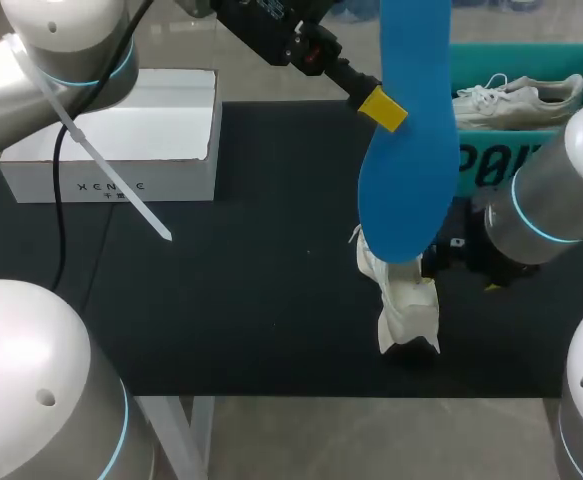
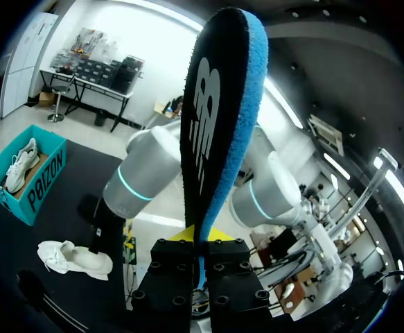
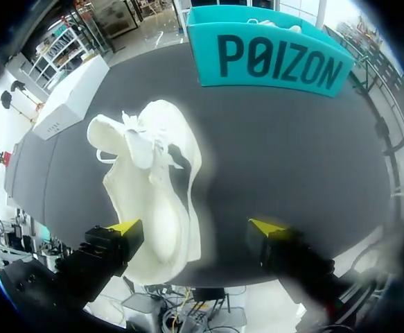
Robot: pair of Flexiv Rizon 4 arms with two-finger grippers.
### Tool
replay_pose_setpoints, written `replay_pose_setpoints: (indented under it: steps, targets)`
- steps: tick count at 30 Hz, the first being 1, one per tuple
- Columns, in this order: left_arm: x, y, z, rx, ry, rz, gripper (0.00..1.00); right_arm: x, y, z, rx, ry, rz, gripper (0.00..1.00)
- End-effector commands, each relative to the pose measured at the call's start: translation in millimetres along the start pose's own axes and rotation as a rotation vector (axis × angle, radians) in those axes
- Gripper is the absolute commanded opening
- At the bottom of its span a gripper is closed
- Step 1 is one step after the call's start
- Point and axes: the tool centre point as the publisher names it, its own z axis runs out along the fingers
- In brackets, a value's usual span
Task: Take the shoe out of the shoebox, open the shoe tongue, remove and reinsert the insole, then place the shoe into the shoebox
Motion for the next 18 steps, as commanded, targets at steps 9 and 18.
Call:
replay_pose_setpoints:
  steps: [9,18]
  targets:
    - [0.7,1,0,0.001,-0.002,0.000,0.00,-1.1,-1.6,0,-0.003,0.005,0.000,1.00]
    - [0.7,1,0,0.001,-0.002,0.000,0.00,-17.0,13.1,-17,0.340,0.377,0.121,1.00]
